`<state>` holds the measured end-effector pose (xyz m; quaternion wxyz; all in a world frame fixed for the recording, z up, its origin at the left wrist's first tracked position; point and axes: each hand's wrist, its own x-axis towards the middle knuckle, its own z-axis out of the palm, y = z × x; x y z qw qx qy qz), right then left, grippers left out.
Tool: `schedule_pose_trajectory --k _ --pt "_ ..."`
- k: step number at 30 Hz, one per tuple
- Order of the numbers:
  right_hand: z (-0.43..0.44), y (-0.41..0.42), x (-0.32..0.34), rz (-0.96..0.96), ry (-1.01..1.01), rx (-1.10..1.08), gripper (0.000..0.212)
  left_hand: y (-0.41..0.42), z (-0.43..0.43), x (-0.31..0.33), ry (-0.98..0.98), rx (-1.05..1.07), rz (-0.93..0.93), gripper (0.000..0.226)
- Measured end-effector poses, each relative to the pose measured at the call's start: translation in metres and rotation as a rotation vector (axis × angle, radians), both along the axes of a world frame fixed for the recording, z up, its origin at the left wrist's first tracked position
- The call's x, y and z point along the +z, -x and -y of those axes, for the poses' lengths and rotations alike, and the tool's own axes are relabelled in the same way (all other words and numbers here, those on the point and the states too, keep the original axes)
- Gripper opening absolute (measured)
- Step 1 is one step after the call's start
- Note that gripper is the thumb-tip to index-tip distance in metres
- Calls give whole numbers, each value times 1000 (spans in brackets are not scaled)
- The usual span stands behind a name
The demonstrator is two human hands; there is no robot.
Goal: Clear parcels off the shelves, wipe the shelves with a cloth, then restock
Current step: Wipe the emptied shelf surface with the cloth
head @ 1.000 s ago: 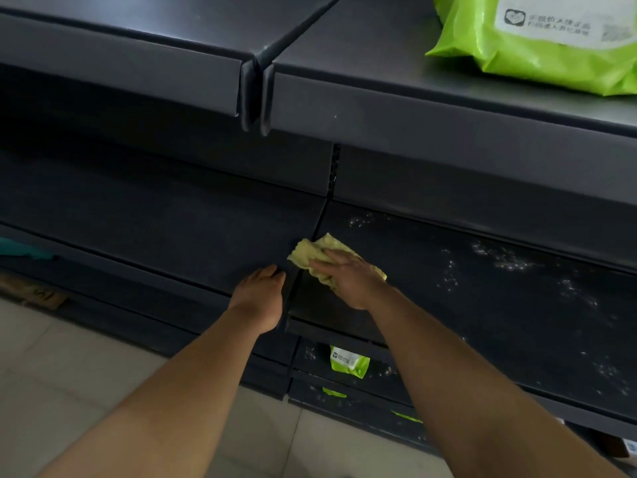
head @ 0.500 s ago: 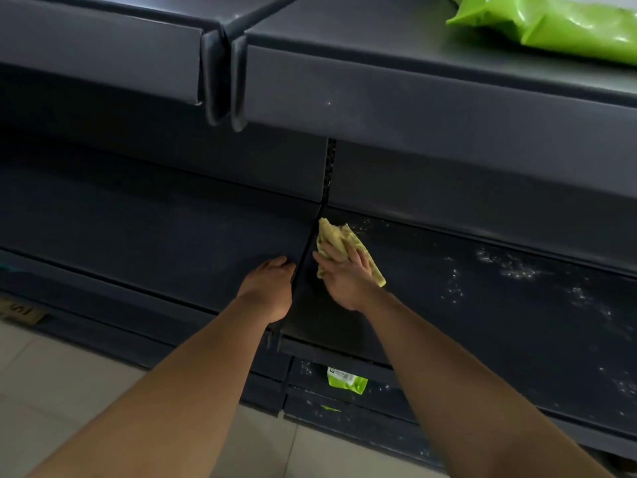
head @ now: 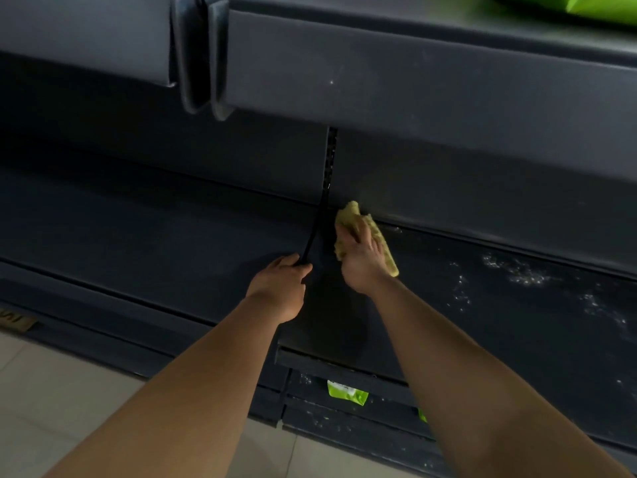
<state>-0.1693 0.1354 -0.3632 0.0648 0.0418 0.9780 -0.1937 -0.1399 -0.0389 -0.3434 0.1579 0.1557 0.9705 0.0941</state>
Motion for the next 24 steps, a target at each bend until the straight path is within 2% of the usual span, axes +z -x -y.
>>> schedule_pose_trajectory --k 4,8,15,24 --pt "18 24 5 -15 -109 117 86 4 -1 4 20 -4 -21 49" --pt "12 40 7 67 -128 146 83 5 -6 2 72 4 -72 48" --pt "-35 29 6 60 -126 -88 74 4 -19 -1 110 54 -87 48" --pt "-91 -36 -6 102 -76 -447 74 -14 -21 -5 129 77 -70 60"
